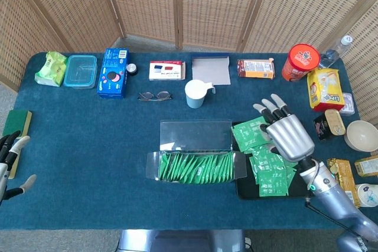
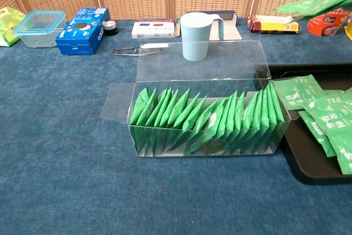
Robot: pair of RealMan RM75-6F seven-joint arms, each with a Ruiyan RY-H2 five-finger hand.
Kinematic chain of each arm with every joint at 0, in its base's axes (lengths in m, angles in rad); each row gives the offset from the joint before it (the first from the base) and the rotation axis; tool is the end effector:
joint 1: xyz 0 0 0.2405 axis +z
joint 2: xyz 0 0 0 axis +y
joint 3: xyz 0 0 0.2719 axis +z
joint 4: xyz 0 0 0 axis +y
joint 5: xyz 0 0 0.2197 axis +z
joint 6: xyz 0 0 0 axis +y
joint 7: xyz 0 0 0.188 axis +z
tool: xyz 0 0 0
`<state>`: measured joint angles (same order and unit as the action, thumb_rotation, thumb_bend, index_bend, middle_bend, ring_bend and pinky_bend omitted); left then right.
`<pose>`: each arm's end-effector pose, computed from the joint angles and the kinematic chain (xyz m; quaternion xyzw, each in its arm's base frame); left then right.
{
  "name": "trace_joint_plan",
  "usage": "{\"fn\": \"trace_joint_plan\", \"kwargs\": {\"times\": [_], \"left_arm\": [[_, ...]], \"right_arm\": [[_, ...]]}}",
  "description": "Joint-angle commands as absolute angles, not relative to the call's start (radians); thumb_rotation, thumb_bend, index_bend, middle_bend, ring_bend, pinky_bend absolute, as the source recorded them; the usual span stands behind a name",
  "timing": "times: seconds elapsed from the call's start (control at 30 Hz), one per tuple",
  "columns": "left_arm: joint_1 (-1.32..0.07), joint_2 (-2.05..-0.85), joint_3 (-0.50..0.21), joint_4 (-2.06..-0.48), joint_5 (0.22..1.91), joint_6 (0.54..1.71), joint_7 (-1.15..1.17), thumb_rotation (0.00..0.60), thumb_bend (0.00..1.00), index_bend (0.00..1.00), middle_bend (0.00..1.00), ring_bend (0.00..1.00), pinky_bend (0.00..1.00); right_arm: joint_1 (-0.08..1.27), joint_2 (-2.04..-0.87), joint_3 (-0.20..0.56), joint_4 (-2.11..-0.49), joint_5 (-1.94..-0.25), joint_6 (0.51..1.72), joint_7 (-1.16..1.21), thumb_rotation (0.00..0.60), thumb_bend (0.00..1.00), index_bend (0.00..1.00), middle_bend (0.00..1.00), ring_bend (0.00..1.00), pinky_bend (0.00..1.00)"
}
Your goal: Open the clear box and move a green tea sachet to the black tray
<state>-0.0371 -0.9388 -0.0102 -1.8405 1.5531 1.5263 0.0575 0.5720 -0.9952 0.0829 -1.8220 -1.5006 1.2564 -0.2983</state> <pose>-0.2949 0.2011 0.1906 -0.6033 -0.3868 -0.3828 0.5830 -0.1606 -0.3416 0.1423 0.7525 -0.1903 0.4054 0.4828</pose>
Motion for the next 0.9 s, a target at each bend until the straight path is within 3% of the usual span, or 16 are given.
{"fn": "trace_joint_plan", "kwargs": {"times": [0.03, 0.3, 0.7, 0.9], "left_arm": [[-0.038, -0.937, -0.011, -1.845, 1.555, 1.527, 0.061, 0.6, 0.22, 0.09, 0.04, 0.0, 0.22], [-0.039, -0.938, -0.009, -1.851, 1.558, 1.525, 0.068, 0.6, 0.22, 0.09, 0.04, 0.0, 0.22], [-0.03, -0.936, -0.002, -1.837, 1.558, 1.533, 0.051, 0.6, 0.22, 0.09, 0.04, 0.0, 0.22], [-0.025, -0.939, 0.003, -1.831, 1.561, 1.536, 0.042, 0.6, 0.22, 0.09, 0.04, 0.0, 0.22]], "right_arm": [[0.546, -0.985, 0.077, -1.812, -1.497, 1.269, -0.287, 0.6, 0.33, 0.72, 0.21, 0.14, 0.06], [0.517, -0.995, 0.059, -1.789, -1.482, 1.242, -0.297, 0.6, 0.34, 0.7, 0.21, 0.14, 0.06], [0.51, -0.988, 0.059, -1.823, -1.385, 1.159, -0.385, 0.6, 0.34, 0.2, 0.06, 0.06, 0.05], [0.492, -0.981, 0.07, -1.851, -1.363, 1.181, -0.401, 0.6, 0.34, 0.13, 0.02, 0.02, 0.03]]}}
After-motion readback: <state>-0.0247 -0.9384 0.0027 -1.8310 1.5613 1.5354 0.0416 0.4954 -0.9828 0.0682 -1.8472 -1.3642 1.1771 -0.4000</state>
